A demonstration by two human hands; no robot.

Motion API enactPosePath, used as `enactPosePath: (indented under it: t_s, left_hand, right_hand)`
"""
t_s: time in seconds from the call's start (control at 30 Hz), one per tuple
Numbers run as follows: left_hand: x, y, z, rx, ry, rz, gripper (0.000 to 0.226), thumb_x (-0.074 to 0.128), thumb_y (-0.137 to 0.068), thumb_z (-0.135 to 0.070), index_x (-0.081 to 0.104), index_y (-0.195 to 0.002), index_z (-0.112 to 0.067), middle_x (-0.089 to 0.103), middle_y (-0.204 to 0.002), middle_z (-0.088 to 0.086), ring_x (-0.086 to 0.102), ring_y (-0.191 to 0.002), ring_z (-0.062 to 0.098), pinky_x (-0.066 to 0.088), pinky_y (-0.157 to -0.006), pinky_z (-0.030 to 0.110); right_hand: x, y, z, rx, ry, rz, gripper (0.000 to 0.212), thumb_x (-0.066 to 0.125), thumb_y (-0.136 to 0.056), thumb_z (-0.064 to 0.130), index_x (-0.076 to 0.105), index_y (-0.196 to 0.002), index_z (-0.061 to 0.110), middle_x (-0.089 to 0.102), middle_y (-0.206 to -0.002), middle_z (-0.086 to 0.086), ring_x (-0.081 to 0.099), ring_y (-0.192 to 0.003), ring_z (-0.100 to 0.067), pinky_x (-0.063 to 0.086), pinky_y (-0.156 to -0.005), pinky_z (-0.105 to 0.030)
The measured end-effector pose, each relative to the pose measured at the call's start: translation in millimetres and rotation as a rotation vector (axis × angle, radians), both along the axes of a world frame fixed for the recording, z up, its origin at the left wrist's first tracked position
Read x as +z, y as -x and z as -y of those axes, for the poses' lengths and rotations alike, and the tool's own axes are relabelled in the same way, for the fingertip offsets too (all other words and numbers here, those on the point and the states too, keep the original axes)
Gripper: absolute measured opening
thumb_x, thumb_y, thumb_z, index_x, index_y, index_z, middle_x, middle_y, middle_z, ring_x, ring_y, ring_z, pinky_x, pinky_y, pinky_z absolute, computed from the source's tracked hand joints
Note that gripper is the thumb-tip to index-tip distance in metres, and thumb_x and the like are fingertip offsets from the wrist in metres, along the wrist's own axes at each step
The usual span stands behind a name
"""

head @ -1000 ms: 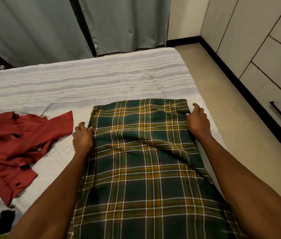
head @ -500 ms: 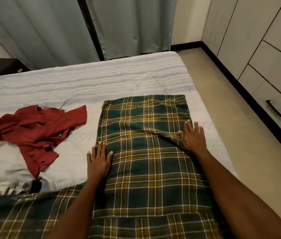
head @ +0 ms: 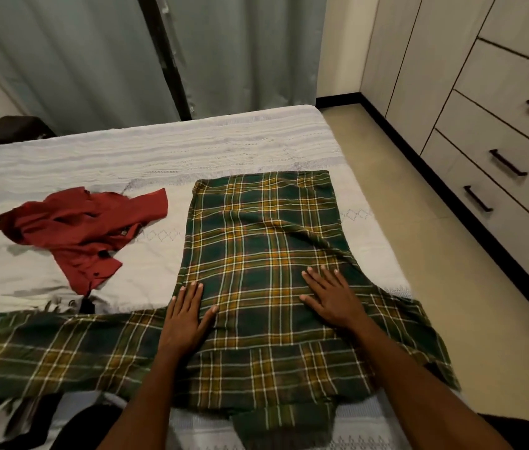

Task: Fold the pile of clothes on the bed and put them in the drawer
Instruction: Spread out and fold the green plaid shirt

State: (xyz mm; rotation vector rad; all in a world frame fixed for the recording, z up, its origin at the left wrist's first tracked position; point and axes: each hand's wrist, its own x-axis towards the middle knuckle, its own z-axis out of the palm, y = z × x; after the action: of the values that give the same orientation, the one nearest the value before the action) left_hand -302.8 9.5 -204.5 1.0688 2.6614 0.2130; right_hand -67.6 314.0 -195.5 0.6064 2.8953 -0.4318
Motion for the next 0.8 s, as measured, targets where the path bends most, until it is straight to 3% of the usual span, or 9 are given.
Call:
enactPosePath:
  t_s: [0.1, 0.23, 0.3, 0.37, 0.43, 0.53, 0.7, 0.8]
  left_hand:
    - [0, -2, 7, 0.041, 0.006, 0.001, 0.079, 0.002, -0.092, -0.076, -0.008, -0.157, -0.032, -0.012, -0.165, -0.008, -0.015, -0.151, 0.015, -0.008, -0.123, 0.039]
    - [4, -12, 5, 0.118, 0.045, -0.005, 0.080, 0.002, -0.094, -0.072, -0.002, -0.159, -0.026, -0.006, -0.166, -0.003, -0.009, -0.153, 0.020, -0.007, -0.123, 0.043]
    - [15, -18, -9, 0.207, 0.062, -0.016, 0.081, 0.001, -0.095, -0.070, 0.011, -0.159, -0.022, 0.006, -0.167, 0.002, 0.000, -0.153, 0.027, -0.004, -0.123, 0.047]
    - [29, -24, -31, 0.258, 0.054, -0.049, 0.079, 0.004, -0.097, -0.066, 0.032, -0.152, -0.016, 0.027, -0.161, 0.011, 0.018, -0.150, 0.034, 0.005, -0.123, 0.050]
    - [40, -29, -54, 0.198, -0.018, -0.108, 0.070, 0.013, -0.100, -0.061, 0.048, -0.138, -0.014, 0.047, -0.146, 0.013, 0.037, -0.139, 0.032, 0.020, -0.121, 0.050]
    - [52, -34, -99, 0.023, -0.122, -0.062, 0.053, 0.027, -0.104, -0.052, 0.048, -0.137, -0.016, 0.051, -0.142, 0.010, 0.044, -0.134, 0.026, 0.029, -0.118, 0.045]
    - [70, -38, -181, -0.231, -0.183, -0.025, 0.040, 0.039, -0.104, -0.039, 0.049, -0.138, -0.021, 0.053, -0.140, 0.004, 0.050, -0.126, 0.019, 0.041, -0.109, 0.040]
    - [75, -29, -236, -0.290, -0.230, -0.028, 0.035, 0.046, -0.103, -0.031, 0.050, -0.137, -0.022, 0.052, -0.140, 0.002, 0.049, -0.126, 0.019, 0.042, -0.109, 0.040]
  right_hand:
    - [4, -21, -2, -0.054, -0.025, -0.015, 0.092, -0.016, -0.082, 0.079, 0.004, -0.160, 0.034, 0.000, -0.167, 0.009, 0.000, -0.155, -0.014, -0.005, -0.121, -0.035]
    - [2, -46, 5, -0.271, -0.047, 0.049, 0.098, -0.014, -0.081, 0.081, -0.004, -0.160, 0.025, -0.013, -0.166, 0.000, -0.008, -0.155, -0.022, -0.006, -0.123, -0.041]
    - [6, -46, 7, -0.286, -0.014, 0.036, 0.086, 0.007, -0.092, 0.077, 0.014, -0.160, 0.025, 0.004, -0.168, 0.000, 0.005, -0.155, -0.023, 0.003, -0.125, -0.044]
    - [18, -43, 3, -0.312, 0.024, -0.083, 0.063, 0.030, -0.100, 0.065, 0.043, -0.148, 0.028, 0.038, -0.158, 0.001, 0.033, -0.145, -0.022, 0.023, -0.120, -0.043]
    - [30, -38, -4, -0.356, 0.000, -0.250, 0.041, 0.044, -0.102, 0.051, 0.058, -0.132, 0.027, 0.058, -0.138, 0.002, 0.050, -0.126, -0.018, 0.038, -0.110, -0.040]
    - [40, -23, -30, -0.539, 0.019, -0.398, 0.030, 0.049, -0.103, 0.034, 0.063, -0.126, 0.022, 0.063, -0.127, -0.003, 0.057, -0.112, -0.019, 0.048, -0.099, -0.038]
    - [44, 9, -93, -0.762, 0.393, -0.212, 0.043, 0.050, -0.104, 0.032, 0.048, -0.143, 0.015, 0.053, -0.146, -0.010, 0.054, -0.129, -0.030, 0.045, -0.106, -0.042]
    - [40, 39, -133, -0.748, 0.474, -0.184, 0.034, 0.053, -0.103, 0.033, 0.062, -0.126, 0.011, 0.065, -0.125, -0.011, 0.063, -0.114, -0.029, 0.050, -0.092, -0.037]
